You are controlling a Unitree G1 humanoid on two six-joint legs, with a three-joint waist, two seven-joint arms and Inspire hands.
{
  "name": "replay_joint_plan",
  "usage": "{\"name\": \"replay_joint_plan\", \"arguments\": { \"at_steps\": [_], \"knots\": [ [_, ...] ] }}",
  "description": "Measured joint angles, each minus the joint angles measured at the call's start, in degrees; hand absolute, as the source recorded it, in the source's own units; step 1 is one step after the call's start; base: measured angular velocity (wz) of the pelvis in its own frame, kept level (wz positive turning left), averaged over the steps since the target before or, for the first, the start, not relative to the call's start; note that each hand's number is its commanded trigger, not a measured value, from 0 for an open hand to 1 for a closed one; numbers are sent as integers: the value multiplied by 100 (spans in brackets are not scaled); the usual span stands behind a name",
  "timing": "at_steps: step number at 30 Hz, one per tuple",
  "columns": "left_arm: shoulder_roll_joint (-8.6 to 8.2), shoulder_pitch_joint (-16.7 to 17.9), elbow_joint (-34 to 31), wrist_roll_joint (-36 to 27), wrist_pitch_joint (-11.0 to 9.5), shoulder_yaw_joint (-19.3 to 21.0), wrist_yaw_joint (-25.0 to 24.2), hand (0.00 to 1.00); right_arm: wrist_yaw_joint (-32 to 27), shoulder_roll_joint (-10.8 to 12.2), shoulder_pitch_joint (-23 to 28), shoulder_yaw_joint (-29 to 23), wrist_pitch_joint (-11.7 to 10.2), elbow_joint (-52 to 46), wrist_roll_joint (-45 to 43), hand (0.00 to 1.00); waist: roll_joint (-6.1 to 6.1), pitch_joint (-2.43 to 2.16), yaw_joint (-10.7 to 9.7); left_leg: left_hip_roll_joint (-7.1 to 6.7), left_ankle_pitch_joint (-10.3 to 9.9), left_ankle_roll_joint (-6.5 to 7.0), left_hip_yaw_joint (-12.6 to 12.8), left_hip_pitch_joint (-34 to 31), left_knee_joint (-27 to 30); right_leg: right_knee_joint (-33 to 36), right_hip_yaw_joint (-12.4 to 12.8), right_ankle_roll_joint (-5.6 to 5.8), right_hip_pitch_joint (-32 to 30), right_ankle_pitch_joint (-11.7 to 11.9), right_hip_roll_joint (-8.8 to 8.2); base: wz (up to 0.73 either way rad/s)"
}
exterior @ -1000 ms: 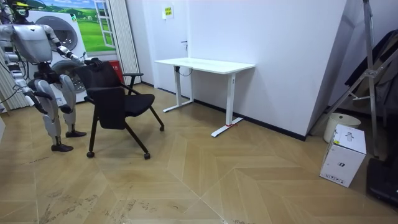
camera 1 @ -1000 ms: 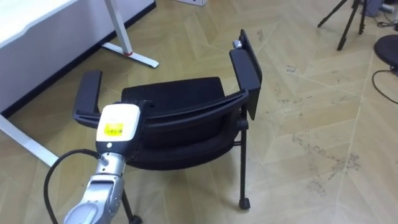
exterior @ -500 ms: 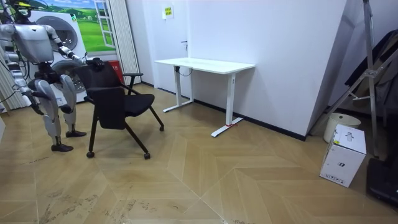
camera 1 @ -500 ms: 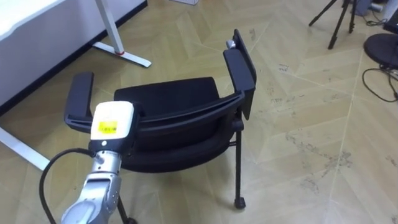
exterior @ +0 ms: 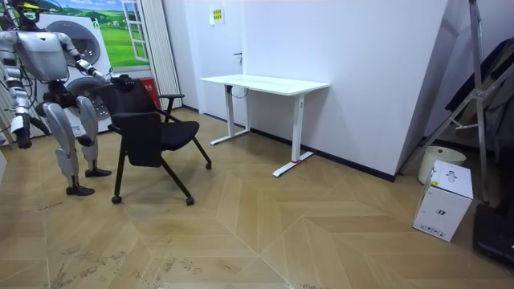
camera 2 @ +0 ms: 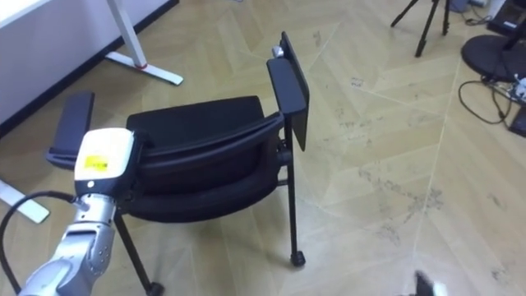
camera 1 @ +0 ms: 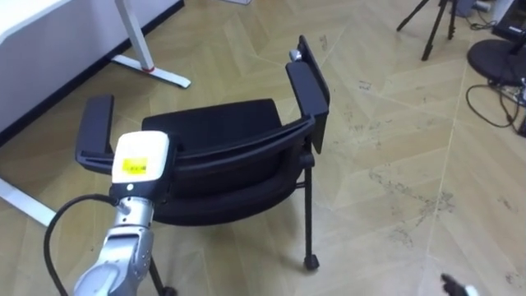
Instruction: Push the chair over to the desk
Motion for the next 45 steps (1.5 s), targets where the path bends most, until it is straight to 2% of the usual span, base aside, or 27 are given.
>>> {"name": "replay_joint_plan", "arguments": {
  "at_steps": [4, 7, 15, 24, 29, 34, 41, 45],
  "knots": [
    [26, 2, -180, 11, 30, 1, -84, 100, -288, 13, -57, 25, -25, -735, -782, 0, -43, 25, 21, 0, 0, 0, 5, -39, 7, -4, 5, 2, -33, -3, -1, 0],
    [46, 18, -411, 22, 69, -13, -236, 100, -437, 17, -57, 58, -15, -1246, -1133, 0, -79, 13, 92, 0, 0, 0, 5, -120, 24, -2, 10, 1, -106, -1, -2, 0],
    [89, 24, -737, -75, 311, -300, -641, 100, -478, -17, -35, 1049, 136, -3011, -1902, 0, -99, 1, 263, 3, 0, 0, 13, -111, 24, 2, -5, -3, -99, 2, -3, 0],
    [106, 64, -1065, -76, 424, -349, -975, 100, -282, -48, -24, 1518, 154, -4227, -2212, 0, -94, -6, 313, 7, 0, 0, 0, -146, 25, -4, -40, -5, -119, 5, -9, 1],
    [106, 67, -1154, -72, 446, -351, -1145, 100, -150, -115, -25, 1811, 145, -4478, -2286, 0, -102, -11, 322, 6, 0, 0, -1, -141, 25, -4, -47, -7, -114, 7, -10, 0],
    [99, 55, -1161, -67, 424, -353, -1184, 100, 92, -129, -27, 1872, 144, -4479, -2494, 0, -107, -7, 386, 8, 0, 0, -9, -133, 25, -2, -36, -7, -116, 6, -6, -1],
    [116, -6, -1217, -66, 353, -403, -1258, 100, 228, -143, -72, 1977, 119, -4630, -2708, 0, -171, -4, 485, 12, 0, 0, -11, -184, 27, -8, -54, -7, -152, 6, -5, 0],
    [146, -58, -1218, -67, 297, -450, -1245, 100, 334, -231, -72, 2179, 85, -4765, -2762, 0, -206, 12, 554, 13, 0, 0, -21, -210, 27, 1, -53, -9, -184, 8, -4, 0]
  ]
}}
